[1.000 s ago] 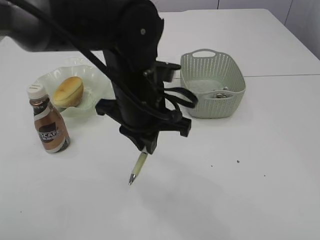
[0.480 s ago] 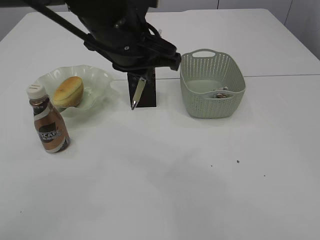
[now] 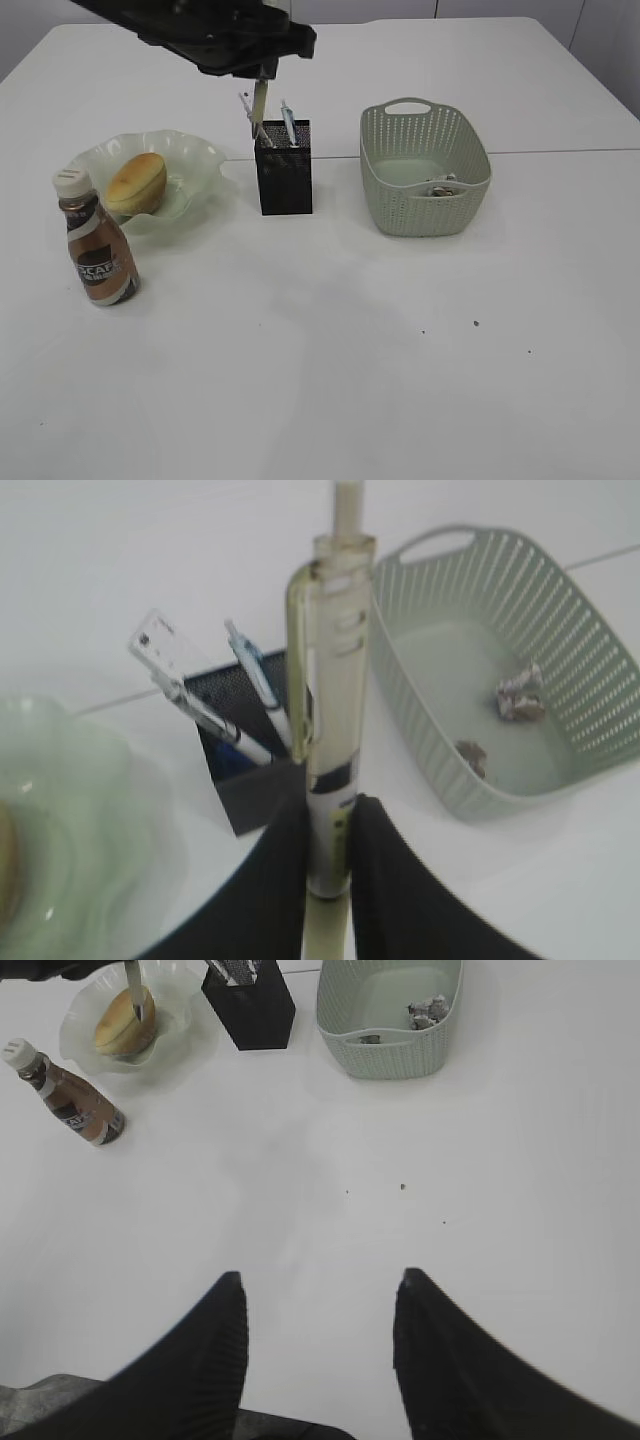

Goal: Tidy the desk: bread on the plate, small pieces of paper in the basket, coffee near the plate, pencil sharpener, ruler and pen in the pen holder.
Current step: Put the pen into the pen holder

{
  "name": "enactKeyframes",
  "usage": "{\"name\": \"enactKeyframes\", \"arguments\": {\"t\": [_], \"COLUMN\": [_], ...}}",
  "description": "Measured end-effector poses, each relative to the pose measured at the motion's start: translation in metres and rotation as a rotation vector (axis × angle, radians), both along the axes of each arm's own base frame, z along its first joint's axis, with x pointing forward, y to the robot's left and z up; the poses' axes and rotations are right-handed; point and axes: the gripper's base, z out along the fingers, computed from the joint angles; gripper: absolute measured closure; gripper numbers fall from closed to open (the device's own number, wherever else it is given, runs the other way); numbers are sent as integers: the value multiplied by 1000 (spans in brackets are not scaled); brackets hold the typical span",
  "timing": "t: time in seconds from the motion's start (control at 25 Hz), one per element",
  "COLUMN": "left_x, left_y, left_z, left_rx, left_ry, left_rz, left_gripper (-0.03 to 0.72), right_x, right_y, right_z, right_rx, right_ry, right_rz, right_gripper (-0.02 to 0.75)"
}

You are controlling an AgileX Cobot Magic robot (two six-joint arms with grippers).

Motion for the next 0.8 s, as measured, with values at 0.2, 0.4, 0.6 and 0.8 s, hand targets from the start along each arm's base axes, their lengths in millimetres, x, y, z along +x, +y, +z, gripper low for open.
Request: {"name": "enactKeyframes", "arguments": {"t": [0.2,0.4,0.6,0.8], "left_x": [19,42,59,74], "left_y": [15,20,17,19], "left_z": [12,-4,-27,-47], "left_rx": [-73,-113,-142,-186], "left_ry": [-141,-204,-255,-303], "left_rz": [-10,-28,-70,-101], "left_gripper": [626,626,626,626], "right_x": [0,0,0,0], "right_y": [0,1,1,1], "right_z": [0,0,0,0], "right_rx": [1,5,6,6], "right_ry": [1,3,3,3], "right_rz": [1,4,5,5], "right_gripper": [385,385,385,385]}}
